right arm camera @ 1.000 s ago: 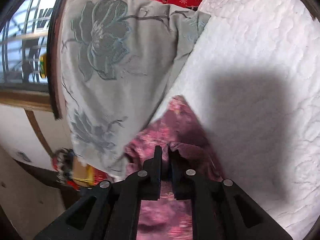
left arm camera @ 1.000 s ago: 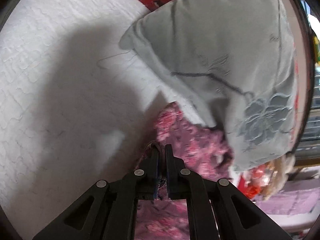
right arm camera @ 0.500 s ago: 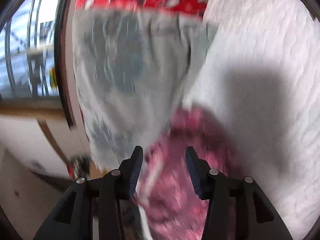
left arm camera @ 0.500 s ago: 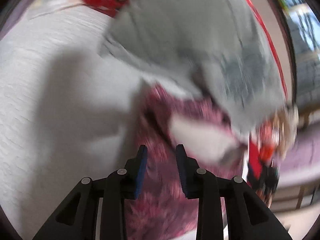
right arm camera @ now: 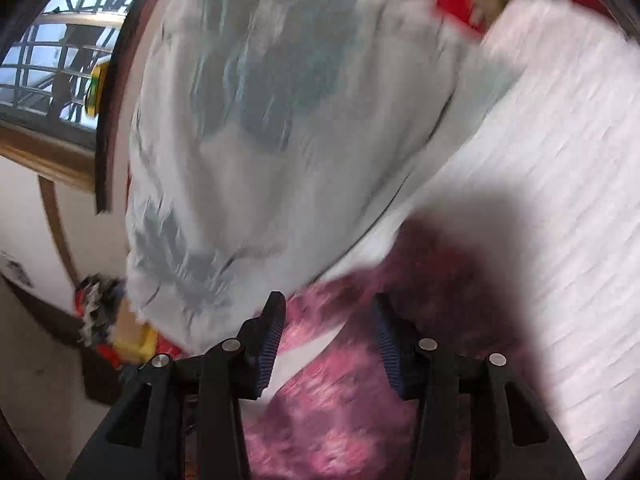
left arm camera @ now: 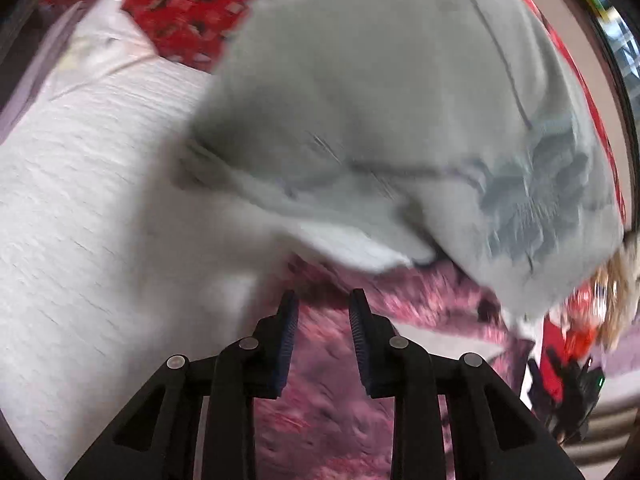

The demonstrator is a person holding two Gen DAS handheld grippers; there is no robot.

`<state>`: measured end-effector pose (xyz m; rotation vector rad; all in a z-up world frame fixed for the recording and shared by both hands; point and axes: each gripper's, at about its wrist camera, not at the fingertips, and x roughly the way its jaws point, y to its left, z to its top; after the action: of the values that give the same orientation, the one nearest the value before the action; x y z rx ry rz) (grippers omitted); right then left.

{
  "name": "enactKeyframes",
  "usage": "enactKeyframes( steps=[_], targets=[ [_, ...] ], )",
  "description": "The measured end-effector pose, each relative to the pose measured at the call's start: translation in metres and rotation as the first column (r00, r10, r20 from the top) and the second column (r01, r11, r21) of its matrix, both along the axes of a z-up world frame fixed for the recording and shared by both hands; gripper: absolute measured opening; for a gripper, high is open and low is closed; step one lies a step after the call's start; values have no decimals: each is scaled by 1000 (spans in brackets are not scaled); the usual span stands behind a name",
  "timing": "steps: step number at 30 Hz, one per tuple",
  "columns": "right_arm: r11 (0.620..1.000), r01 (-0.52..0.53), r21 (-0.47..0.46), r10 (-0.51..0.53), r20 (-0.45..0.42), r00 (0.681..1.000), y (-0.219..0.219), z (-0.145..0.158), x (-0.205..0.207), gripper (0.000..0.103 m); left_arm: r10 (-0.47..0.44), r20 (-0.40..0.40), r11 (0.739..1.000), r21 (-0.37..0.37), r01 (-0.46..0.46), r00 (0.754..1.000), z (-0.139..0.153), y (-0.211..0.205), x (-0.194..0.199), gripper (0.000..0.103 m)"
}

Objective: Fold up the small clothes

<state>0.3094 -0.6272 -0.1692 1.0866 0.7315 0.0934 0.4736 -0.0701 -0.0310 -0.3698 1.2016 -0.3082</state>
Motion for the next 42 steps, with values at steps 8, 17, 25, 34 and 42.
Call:
enactKeyframes(
  steps=[8, 17, 25, 34, 42],
  targets=[
    [991, 2, -134, -17, -107, 994, -38, -21, -17, 55, -113, -100, 994, -18, 112, 989, -39, -6, -6, 50],
    [957, -113, -269, 109, -28, 994, -5, 5, 10, 2, -148, 13, 987, 59, 147, 989, -39, -20, -20, 7],
    [976, 50, -212, -34, 78, 996, -38, 19, 0, 2, -8, -59, 999, -35, 6, 998, -64, 4, -11, 8],
    [996, 32, -88, -35, -36, 999, -47, -21, -5, 34, -17, -47, 979, -203, 7, 999, -55, 36, -3, 37],
    [991, 9, -131, -19, -74, 997, -26, -31, 7, 26, -82, 1, 996, 42, 82, 997, -44, -16, 3, 4]
  ],
)
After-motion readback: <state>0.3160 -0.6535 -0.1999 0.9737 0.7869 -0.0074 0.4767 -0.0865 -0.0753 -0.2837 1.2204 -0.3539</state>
